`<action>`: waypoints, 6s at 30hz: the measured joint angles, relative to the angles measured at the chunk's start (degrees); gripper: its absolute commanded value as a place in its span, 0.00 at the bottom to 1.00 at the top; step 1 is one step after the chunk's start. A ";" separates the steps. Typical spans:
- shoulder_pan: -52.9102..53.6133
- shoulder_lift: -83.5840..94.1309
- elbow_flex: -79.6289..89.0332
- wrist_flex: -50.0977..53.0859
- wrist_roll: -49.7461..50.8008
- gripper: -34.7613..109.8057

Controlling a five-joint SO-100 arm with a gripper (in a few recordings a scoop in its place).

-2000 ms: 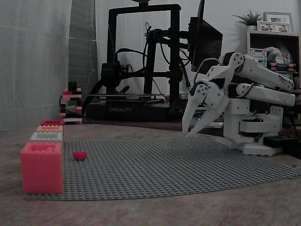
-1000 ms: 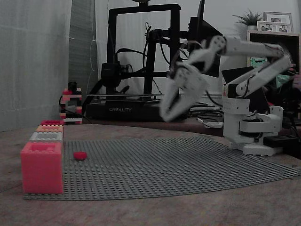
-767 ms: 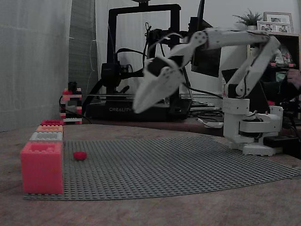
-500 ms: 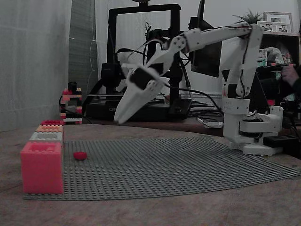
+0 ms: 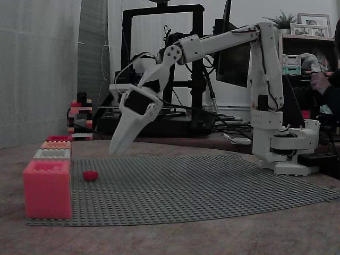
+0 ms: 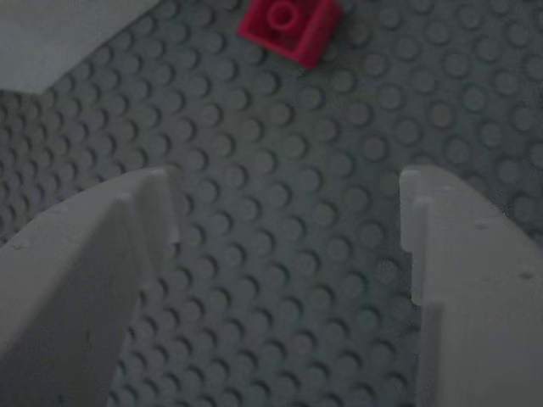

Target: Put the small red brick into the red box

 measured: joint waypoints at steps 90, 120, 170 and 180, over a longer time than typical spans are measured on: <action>0.00 -23.64 -23.55 2.02 3.96 0.26; -0.97 -8.44 -26.02 7.65 31.03 0.24; 21.27 -43.68 -67.32 1.49 60.38 0.34; 21.27 -43.95 -67.32 1.49 59.50 0.31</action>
